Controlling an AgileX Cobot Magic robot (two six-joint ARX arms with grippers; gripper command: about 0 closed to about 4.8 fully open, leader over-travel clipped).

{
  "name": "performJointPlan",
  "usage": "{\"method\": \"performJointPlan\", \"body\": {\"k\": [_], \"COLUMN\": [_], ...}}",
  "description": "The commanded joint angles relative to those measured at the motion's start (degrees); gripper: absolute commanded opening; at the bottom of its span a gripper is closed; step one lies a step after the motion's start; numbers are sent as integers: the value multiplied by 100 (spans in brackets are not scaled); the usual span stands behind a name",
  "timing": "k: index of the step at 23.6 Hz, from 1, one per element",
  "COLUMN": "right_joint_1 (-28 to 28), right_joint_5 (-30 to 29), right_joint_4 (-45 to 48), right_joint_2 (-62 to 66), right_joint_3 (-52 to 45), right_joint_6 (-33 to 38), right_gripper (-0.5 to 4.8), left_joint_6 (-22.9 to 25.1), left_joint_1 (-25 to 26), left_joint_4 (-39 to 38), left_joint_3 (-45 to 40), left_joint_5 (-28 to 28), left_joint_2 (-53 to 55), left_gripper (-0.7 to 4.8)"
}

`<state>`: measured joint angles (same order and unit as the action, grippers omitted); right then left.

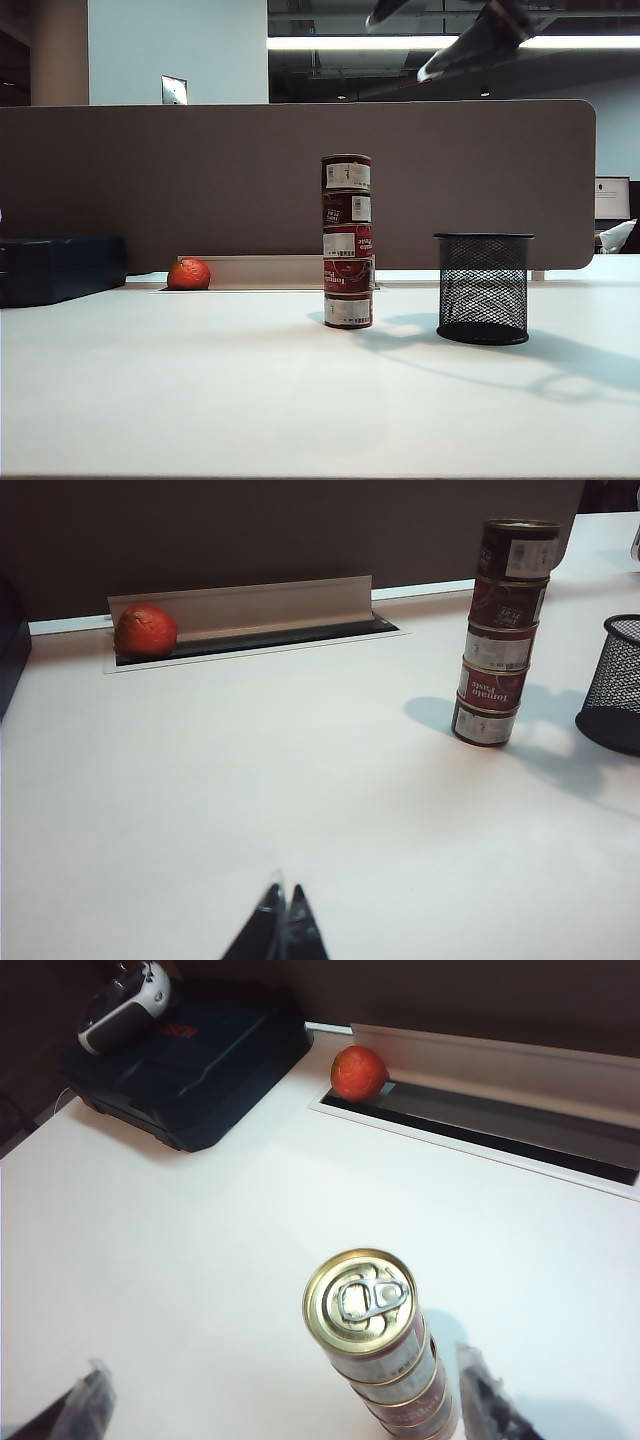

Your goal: Take a can of tomato sauce from the stacked ones and place it on the table.

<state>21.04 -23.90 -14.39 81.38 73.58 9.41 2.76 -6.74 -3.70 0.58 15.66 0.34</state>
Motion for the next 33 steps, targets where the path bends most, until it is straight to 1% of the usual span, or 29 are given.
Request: {"method": "performJointPlan", "body": {"k": [1,3,8,13,14,18,21,33], "right_joint_1": [153,267,304,326,382,431,446,450], "right_joint_5": [4,133,299,369,474,529,684,726], "right_joint_4": [133,129,136,258,267,306,310,317], "right_joint_2": [435,743,1156,1412,1475,1552,1622,1808], "right_joint_3": [236,411,634,656,684,699,699,702], "right_joint_6": [2,2,0,0,0,0,0,2], "right_gripper": [479,479,479,479,479,479,479,479], "left_joint_6": [-22,-22,-22,-22,-22,-20,-22,-20], "left_joint_1": [4,4,4,4,4,4,4,4], "left_joint_4": [76,74,74,72,68,26,-13,-52], "left_joint_3": [13,13,13,13,13,11,11,11], "left_joint_5": [22,4,4,4,2,-2,2,0], "left_joint_2": [2,2,2,2,2,2,2,2], "left_gripper": [-6,-6,-6,-6,-6,-6,-6,-6]}}
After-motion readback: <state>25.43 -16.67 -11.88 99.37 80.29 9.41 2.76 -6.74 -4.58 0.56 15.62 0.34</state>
